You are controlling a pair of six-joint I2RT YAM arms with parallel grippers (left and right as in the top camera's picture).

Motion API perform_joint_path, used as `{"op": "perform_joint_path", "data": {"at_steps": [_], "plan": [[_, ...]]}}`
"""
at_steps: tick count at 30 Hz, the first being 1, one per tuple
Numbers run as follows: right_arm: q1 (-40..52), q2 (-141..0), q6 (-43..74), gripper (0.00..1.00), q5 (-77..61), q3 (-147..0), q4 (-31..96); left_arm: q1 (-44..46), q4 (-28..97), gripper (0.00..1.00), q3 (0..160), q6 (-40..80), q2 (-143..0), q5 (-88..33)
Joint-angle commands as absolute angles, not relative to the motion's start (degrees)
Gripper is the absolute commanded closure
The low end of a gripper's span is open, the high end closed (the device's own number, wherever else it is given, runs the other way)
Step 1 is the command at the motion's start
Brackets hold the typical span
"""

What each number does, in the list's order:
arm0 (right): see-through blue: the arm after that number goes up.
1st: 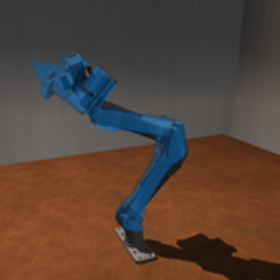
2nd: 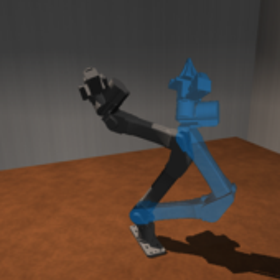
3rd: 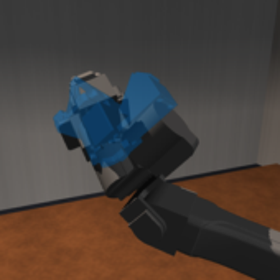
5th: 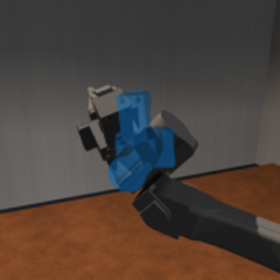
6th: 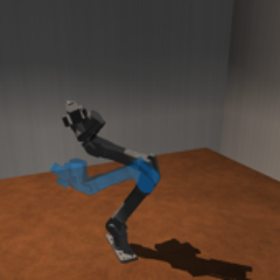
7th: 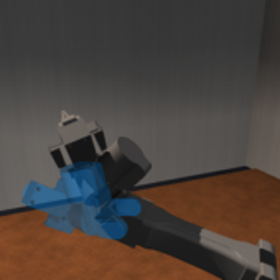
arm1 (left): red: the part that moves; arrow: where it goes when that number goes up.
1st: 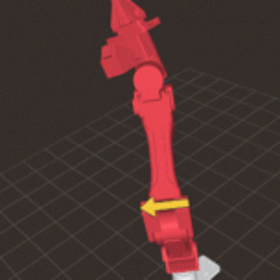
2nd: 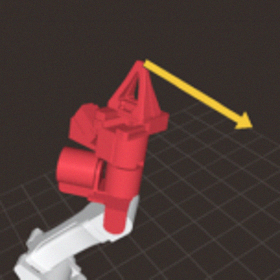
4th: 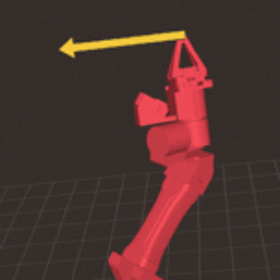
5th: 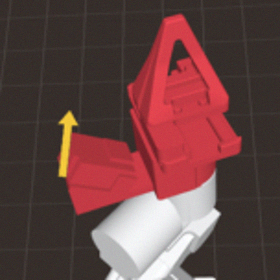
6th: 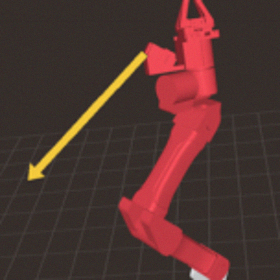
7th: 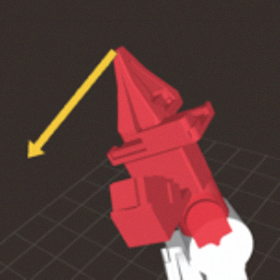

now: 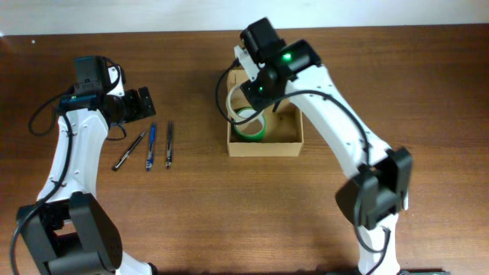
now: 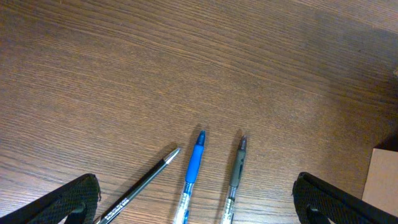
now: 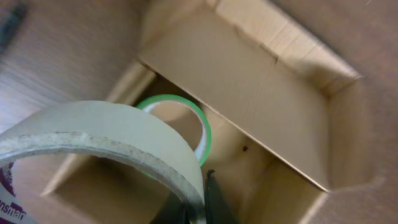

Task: Pack container
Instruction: 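Carry the white tape with the right gripper and place it in the box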

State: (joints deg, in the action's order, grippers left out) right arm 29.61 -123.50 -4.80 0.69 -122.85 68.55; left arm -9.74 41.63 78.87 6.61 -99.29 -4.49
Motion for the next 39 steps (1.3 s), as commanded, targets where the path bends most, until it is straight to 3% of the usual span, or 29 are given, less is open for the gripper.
{"op": "perform_joint_path", "data": {"at_steps": [1,20,39], "plan": [[29.5,-125.5,-5.1,0.96,2.2,-123.0,68.2,-9.9,41.6,0.01,80.0,5.7,-99.7,-4.5],[28.4,-136.0,-4.0,0.96,2.2,-123.0,67.9,-9.9,41.6,0.01,80.0,5.7,-99.7,-4.5],[24.0,-133.6,-4.1,0.96,-3.9,-123.1,69.3,-9.9,41.6,0.01,80.0,5.7,-99.7,-4.5]]}}
